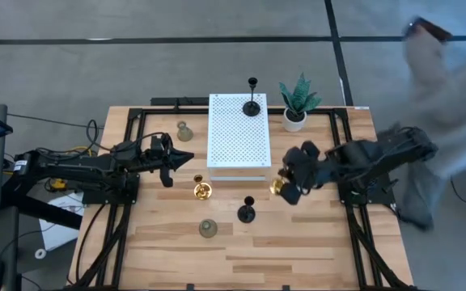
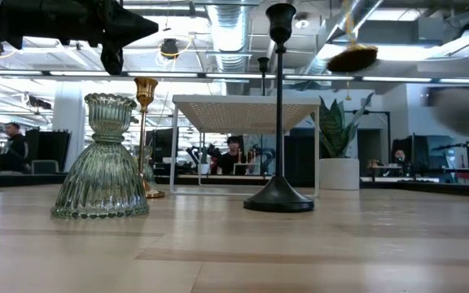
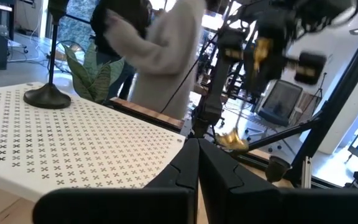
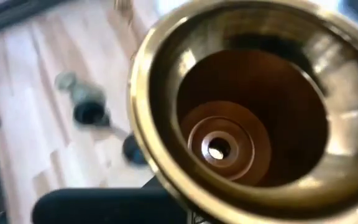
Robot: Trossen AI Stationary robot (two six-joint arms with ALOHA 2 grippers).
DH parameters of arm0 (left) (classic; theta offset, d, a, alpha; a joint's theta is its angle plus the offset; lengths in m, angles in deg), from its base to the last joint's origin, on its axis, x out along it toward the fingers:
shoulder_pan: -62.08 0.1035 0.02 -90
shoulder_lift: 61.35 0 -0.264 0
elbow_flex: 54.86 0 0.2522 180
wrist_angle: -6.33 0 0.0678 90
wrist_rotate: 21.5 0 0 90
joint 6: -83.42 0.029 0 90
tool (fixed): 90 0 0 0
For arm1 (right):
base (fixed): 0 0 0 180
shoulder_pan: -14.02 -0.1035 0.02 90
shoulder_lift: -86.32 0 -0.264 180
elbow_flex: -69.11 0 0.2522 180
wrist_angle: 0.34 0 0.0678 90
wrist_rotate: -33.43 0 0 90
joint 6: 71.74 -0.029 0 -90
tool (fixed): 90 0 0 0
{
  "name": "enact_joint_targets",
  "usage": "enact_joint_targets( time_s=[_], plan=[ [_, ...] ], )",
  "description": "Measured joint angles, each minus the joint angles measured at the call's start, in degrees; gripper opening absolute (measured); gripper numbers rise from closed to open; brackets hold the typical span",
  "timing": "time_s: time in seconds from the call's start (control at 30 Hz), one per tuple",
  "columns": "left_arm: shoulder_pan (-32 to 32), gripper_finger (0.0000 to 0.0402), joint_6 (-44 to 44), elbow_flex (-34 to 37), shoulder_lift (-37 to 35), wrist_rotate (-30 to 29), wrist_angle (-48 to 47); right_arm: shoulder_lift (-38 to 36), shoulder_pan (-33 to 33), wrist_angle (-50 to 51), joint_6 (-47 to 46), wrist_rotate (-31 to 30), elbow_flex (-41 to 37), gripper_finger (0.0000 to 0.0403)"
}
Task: Pick & Place candle stick holders
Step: Put the right gold candle holder on the shelf
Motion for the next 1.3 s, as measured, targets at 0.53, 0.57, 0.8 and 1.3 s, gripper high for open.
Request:
enact_joint_targets(
  time_s=[0.53,0.57,0.8,1.3],
  plan=[
    [-0.02,0.0007,0.02,0.00,0.00,0.02,0.00,7.37,23.28,-11.02,27.61,9.84,10.54,0.0001],
    [0.00,0.0006,0.02,0.00,0.00,0.02,0.00,7.71,24.32,-11.26,28.73,10.16,10.52,0.0001],
    [-0.02,0.0008,0.02,0.00,0.00,0.00,0.00,11.35,31.03,-13.53,32.40,15.14,10.54,0.0001],
    [-0.02,0.0009,0.11,0.00,0.02,0.00,-0.02,16.74,38.61,-18.40,36.45,21.43,10.52,0.0001]
  ],
)
